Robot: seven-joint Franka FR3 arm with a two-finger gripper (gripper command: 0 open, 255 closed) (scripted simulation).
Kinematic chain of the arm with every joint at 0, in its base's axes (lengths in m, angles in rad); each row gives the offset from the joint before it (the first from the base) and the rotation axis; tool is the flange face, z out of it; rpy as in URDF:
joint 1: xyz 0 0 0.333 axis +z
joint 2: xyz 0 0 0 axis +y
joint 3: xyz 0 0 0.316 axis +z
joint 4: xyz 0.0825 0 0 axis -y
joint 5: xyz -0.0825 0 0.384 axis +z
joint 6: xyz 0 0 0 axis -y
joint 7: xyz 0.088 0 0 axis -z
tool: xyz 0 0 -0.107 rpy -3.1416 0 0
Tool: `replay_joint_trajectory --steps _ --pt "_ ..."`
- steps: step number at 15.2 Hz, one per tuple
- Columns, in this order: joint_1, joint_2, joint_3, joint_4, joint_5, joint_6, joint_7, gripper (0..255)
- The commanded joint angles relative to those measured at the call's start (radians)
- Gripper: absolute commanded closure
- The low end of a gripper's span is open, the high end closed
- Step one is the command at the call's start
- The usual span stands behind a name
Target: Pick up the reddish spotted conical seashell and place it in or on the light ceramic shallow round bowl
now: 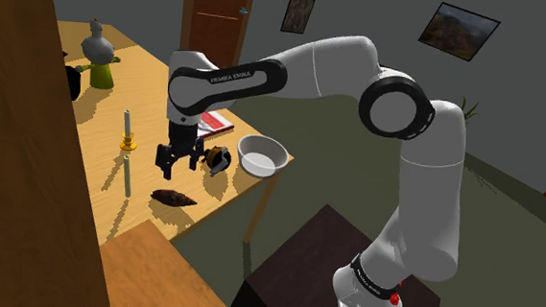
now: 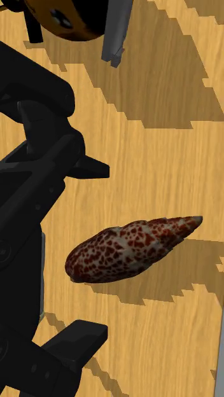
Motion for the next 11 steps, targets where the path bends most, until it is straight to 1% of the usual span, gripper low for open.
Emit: replay_joint_trajectory --steps 1,2,9,11 --pt "0.015 0.084 0.007 0.103 0.002 -0.024 0.013 0" --pt "0.019 0.107 0.009 0.131 0.002 -0.031 0.016 0" --pt "0.028 0.130 0.011 0.074 0.005 0.051 0.012 0" --pt "0.029 0.133 0.012 0.069 0.005 0.058 0.012 0"
